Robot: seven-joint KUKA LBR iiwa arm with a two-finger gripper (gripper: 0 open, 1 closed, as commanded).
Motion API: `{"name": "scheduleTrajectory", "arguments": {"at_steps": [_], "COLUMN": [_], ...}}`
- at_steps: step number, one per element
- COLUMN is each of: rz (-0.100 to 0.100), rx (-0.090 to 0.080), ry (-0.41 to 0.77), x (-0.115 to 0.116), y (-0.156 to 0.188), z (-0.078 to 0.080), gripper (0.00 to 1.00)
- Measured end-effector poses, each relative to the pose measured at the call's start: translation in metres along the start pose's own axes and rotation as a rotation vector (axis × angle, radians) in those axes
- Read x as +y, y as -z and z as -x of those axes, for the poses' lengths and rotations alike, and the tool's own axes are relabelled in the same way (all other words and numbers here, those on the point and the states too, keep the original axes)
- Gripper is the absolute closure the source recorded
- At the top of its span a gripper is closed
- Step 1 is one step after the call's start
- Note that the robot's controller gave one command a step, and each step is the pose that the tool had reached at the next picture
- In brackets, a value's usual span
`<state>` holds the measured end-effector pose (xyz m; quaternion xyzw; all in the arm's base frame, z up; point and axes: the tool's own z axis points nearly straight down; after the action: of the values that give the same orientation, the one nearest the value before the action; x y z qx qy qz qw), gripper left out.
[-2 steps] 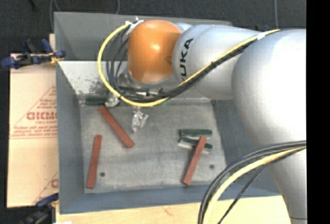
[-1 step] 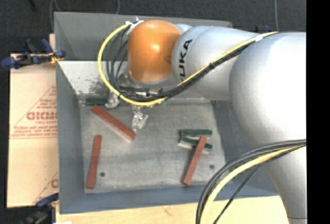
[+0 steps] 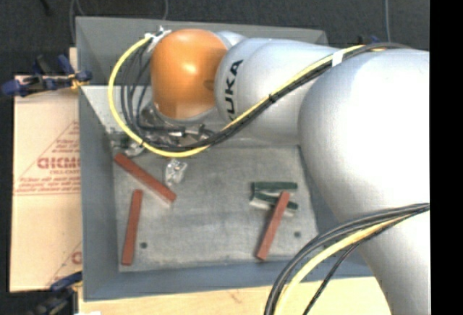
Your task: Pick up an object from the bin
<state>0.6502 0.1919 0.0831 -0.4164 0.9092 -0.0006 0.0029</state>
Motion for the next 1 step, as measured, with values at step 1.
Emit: {"name": "scheduleTrajectory", "arguments": {"at_steps": [1], "rz": [0.001], "rx": [0.001], "ry": [-0.016], "x": [0.0283], "y": [-0.0006], "z": [0.0302], "gripper": [0.00]}}
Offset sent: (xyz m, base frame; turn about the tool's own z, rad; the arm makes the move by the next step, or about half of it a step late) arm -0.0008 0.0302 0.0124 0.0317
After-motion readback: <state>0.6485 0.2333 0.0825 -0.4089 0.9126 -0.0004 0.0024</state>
